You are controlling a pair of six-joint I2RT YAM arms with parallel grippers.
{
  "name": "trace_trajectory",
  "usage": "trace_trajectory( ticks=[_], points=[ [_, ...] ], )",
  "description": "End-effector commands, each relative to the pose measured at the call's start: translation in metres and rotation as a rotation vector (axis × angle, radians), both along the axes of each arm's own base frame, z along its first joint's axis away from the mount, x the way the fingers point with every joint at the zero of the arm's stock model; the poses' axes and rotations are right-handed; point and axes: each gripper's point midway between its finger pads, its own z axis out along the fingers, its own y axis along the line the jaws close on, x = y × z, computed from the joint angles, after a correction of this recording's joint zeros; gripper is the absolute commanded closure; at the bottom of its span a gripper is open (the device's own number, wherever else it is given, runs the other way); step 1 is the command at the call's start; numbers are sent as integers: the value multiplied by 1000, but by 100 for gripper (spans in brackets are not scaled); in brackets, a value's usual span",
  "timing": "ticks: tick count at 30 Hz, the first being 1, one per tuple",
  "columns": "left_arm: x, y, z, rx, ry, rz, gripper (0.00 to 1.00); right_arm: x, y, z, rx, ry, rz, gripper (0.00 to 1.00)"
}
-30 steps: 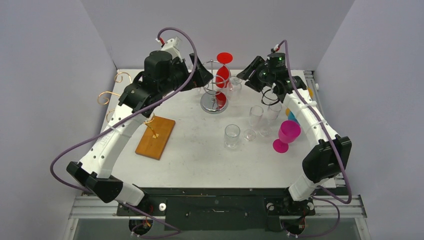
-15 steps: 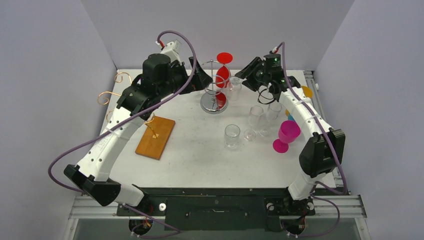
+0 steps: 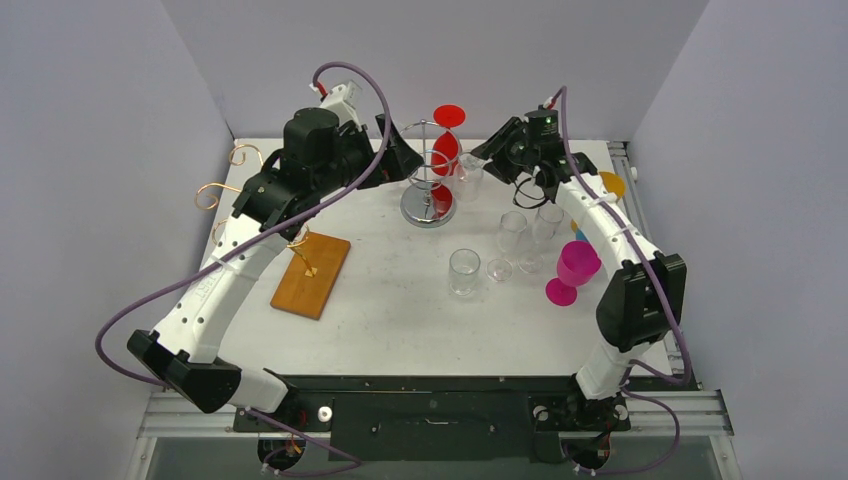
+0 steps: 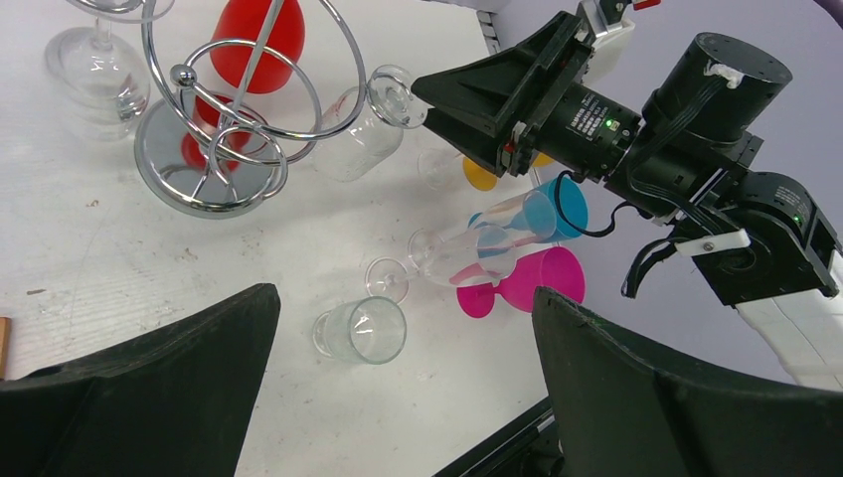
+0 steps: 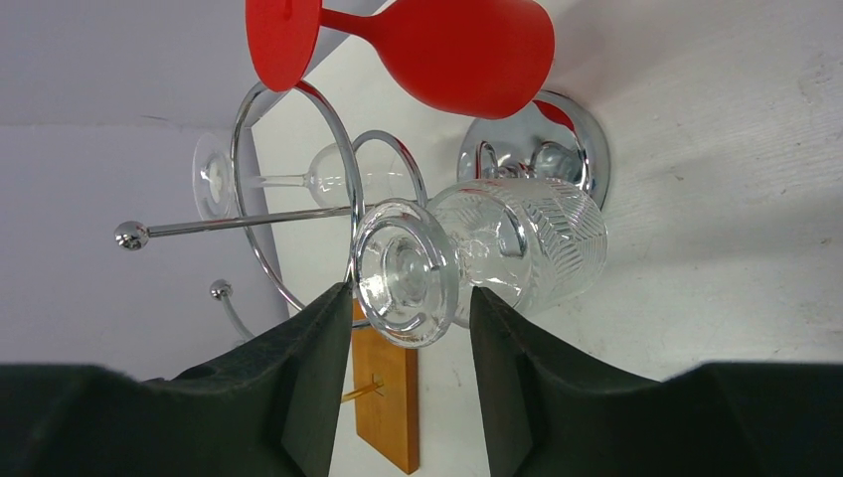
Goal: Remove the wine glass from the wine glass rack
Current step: Pick up the wine glass from the wine rack.
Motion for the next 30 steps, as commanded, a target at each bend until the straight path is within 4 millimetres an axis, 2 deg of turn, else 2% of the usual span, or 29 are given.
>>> trace_trajectory(
  ticks=[1, 8, 20, 30],
  points=[
    [-5, 6, 26, -40, -77, -8, 4, 9, 4, 0, 15, -26, -22, 58],
    [-5, 7, 25, -42, -73, -8, 4, 11, 8, -3, 47, -20, -17, 61],
    [-3, 6, 21, -47, -64, -6, 4, 8, 12, 0, 79, -27, -3, 88],
    [-1, 7, 17, -45, -56, -5, 4, 1, 10, 4, 87, -28, 5, 96]
  ],
)
